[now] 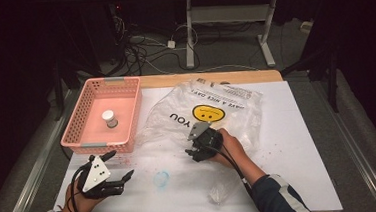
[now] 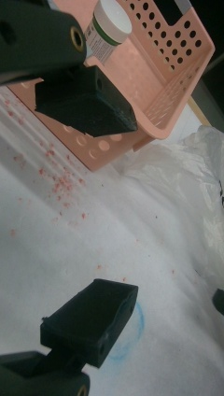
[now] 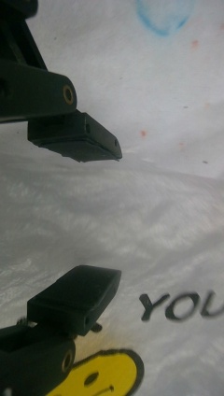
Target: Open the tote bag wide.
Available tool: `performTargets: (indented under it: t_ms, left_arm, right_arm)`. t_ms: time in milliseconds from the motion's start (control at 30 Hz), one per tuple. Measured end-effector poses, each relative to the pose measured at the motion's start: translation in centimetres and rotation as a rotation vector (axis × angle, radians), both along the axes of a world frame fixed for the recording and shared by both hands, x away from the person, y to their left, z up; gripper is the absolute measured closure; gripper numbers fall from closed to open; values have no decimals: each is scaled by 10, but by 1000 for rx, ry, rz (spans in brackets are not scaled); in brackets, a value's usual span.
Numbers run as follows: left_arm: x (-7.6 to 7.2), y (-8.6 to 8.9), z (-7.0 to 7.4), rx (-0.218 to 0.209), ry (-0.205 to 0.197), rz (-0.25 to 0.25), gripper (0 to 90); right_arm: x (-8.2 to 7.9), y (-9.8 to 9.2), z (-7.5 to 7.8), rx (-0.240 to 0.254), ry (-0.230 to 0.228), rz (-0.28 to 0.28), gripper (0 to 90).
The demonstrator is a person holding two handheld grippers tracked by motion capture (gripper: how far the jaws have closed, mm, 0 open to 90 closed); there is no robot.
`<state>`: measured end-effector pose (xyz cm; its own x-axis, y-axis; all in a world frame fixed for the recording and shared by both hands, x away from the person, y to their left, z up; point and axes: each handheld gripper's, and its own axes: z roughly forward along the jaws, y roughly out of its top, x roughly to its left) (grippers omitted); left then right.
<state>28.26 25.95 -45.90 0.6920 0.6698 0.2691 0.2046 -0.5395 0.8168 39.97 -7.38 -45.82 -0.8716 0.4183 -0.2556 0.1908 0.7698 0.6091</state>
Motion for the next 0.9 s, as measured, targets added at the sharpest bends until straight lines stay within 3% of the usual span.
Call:
performTargets:
  t_ms: [67,133,200,333,433,567,600,633,700,900]
  left_arm:
    - [0,1,-1,2,2,5,189]
    - [0,1,-1,4,3,9,189]
    - [-1,2,0,4,-1,13,189]
    - [-3,5,1,-2,-3,31,189]
    - [-2,8,4,-11,-6,51,189]
    - [2,11,11,-34,-28,75,190]
    - [7,13,16,-39,-22,126,190]
    - [7,13,16,-39,-22,126,188]
    - [16,19,25,-27,-28,188,189]
    - [37,31,42,-37,-8,264,177]
  right_arm:
    - [-2,6,-4,-52,-15,5,457]
    - [-2,8,-7,-98,-54,-28,571]
    - [1,4,-5,-37,-38,-55,701]
    - [4,-7,7,59,-19,-88,877]
    - [7,-14,13,133,-11,-96,899]
    - [8,-19,19,176,-23,-128,899]
    - [7,-19,22,194,-35,-137,900]
    - [6,-21,27,211,-48,-148,900]
    - [3,-24,36,237,-85,-162,900]
    - [-7,-34,61,297,-172,-189,900]
